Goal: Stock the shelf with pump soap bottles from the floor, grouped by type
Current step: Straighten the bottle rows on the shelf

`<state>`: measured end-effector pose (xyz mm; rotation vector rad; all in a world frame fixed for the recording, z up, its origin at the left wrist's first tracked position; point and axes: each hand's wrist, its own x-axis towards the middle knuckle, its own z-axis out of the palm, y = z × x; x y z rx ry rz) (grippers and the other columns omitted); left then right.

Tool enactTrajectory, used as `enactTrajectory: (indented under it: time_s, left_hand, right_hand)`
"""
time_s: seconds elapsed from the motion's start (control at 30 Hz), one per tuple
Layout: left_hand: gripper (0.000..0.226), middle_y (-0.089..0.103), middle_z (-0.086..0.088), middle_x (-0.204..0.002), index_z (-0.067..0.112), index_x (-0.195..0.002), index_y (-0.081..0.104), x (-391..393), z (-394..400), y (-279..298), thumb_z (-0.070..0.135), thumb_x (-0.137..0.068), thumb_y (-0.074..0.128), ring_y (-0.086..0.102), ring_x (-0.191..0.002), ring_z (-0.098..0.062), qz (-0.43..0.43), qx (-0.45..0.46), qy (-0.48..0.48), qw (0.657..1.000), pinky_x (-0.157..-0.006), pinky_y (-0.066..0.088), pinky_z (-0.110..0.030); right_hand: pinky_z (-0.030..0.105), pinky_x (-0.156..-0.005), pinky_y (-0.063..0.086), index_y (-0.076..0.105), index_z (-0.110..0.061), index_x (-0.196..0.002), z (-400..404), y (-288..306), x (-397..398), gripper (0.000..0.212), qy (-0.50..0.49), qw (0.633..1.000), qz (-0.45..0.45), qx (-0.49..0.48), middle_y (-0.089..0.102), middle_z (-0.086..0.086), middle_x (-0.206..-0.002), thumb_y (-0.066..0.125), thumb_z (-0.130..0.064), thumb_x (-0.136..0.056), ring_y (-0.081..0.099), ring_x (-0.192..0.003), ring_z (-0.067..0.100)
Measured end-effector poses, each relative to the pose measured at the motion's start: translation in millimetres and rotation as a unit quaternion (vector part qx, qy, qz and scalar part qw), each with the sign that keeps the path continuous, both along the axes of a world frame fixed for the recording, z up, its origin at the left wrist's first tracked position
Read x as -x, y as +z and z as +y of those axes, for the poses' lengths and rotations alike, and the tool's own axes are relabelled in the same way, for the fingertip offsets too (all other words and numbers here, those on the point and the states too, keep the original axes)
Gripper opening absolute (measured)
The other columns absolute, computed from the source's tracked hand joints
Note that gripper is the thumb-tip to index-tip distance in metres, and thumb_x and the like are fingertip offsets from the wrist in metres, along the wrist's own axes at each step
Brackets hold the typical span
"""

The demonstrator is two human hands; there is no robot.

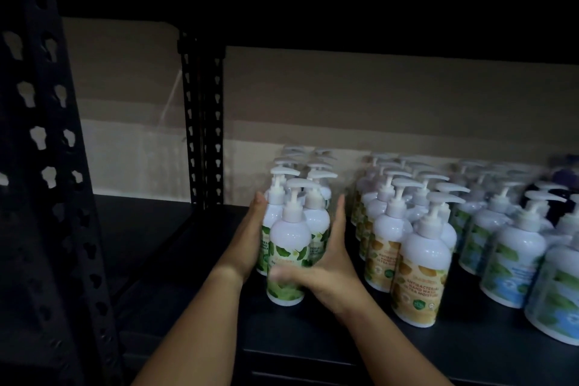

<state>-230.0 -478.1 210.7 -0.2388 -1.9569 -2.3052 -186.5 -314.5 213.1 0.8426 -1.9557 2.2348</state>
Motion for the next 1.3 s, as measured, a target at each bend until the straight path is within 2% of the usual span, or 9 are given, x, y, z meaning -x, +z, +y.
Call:
enactTrajectory:
  time_s: [0.1,0.2,0.4,0.5,0.6,0.87,1.0,1.17,1.3]
  left_hand:
    - [0.081,0.069,0.004,-0.138,0.044,-0.140,0.061,-5.2,3.0,2.7,0.094,-0.083,0.033,0.064,-0.130,-0.020,0.012,-0.003,0.013,1.000,-0.117,0.041,-0.052]
    - [0.090,0.070,0.002,-0.136,0.039,-0.140,0.062,-8.5,4.5,3.5,0.098,-0.075,0.043,0.065,-0.128,-0.021,0.011,-0.005,0.004,1.000,-0.117,0.042,-0.052]
    - [0.088,0.068,-0.001,-0.138,0.033,-0.143,0.061,-13.4,6.7,7.3,0.092,-0.078,0.050,0.064,-0.130,-0.022,0.021,0.008,0.004,1.000,-0.118,0.041,-0.052]
    - [0.085,0.073,-0.003,-0.130,0.030,-0.138,0.065,-11.6,6.1,10.2,0.087,-0.085,0.031,0.069,-0.121,-0.022,0.003,-0.027,0.001,1.000,-0.106,0.050,-0.044]
    - [0.089,0.071,0.001,-0.134,0.034,-0.144,0.056,-8.6,6.6,13.9,0.084,-0.083,0.015,0.066,-0.126,-0.020,0.006,-0.052,-0.006,0.999,-0.106,0.050,-0.043]
    - [0.084,0.075,-0.005,-0.125,0.036,-0.122,0.076,-9.4,5.1,12.6,0.087,-0.081,0.024,0.071,-0.118,-0.022,-0.050,-0.007,-0.009,0.999,-0.113,0.046,-0.049]
    - [0.084,0.076,-0.003,-0.124,0.040,-0.118,0.078,-6.5,2.7,10.6,0.088,-0.082,0.020,0.072,-0.116,-0.020,-0.048,-0.001,-0.014,0.999,-0.111,0.048,-0.046]
    - [0.103,0.056,0.001,-0.153,0.038,-0.155,0.044,-2.0,-2.3,9.4,0.101,-0.075,0.026,0.056,-0.139,-0.021,-0.033,-0.021,-0.001,0.999,-0.119,0.038,-0.052]
    - [0.111,0.048,0.003,-0.159,0.042,-0.157,0.038,-0.1,-4.7,1.1,0.107,-0.066,0.035,0.049,-0.144,-0.021,-0.008,-0.029,0.044,0.999,-0.122,0.034,-0.057]
  right_hand:
    - [0.034,-0.116,0.030,-0.009,-0.051,-0.157,-0.1,8.8,16.7,0.114,-0.064,0.993,-0.087,0.047,0.011,-0.023,-0.165,0.056,-0.080,-0.069,0.025,-0.146,0.003]
    - [0.042,-0.125,0.019,0.006,-0.050,-0.160,-4.9,5.9,40.5,0.108,-0.076,0.992,-0.098,0.019,0.011,-0.028,-0.160,0.040,-0.098,-0.069,0.019,-0.148,0.001]
    - [0.052,-0.118,0.038,0.050,-0.040,-0.148,-1.8,-4.0,56.7,0.081,-0.050,0.993,-0.101,0.032,0.057,-0.004,-0.149,0.036,-0.090,-0.086,0.053,-0.138,0.019]
    - [0.034,-0.095,0.057,0.063,-0.031,-0.135,-1.1,6.9,52.7,0.069,-0.007,0.991,-0.111,0.073,0.072,-0.003,-0.129,0.023,-0.073,-0.098,0.068,-0.120,0.013]
    - [0.017,-0.075,0.058,0.066,-0.035,-0.119,2.2,8.3,62.1,0.061,-0.013,0.987,-0.117,0.109,0.076,-0.009,-0.117,0.018,-0.068,-0.100,0.071,-0.108,0.006]
    - [0.026,-0.082,0.059,0.079,-0.028,-0.108,-5.2,17.7,62.3,0.076,0.027,0.986,-0.118,0.118,0.076,0.008,-0.117,0.015,-0.068,-0.100,0.073,-0.110,0.019]
    - [0.028,-0.087,0.058,0.079,-0.035,-0.109,-4.7,17.7,60.9,0.075,0.021,0.981,-0.145,0.128,0.076,0.001,-0.120,0.012,-0.069,-0.101,0.070,-0.114,0.015]
    - [0.010,-0.071,0.055,0.060,-0.042,-0.110,-4.2,15.2,58.1,0.052,-0.015,0.982,-0.113,0.150,0.075,-0.030,-0.096,0.015,-0.066,-0.102,0.069,-0.091,-0.013]
    - [0.040,-0.115,0.043,0.055,-0.039,-0.143,-3.9,7.9,43.7,0.084,-0.076,0.991,-0.074,0.078,0.060,-0.017,-0.143,0.038,-0.092,-0.080,0.054,-0.134,0.005]
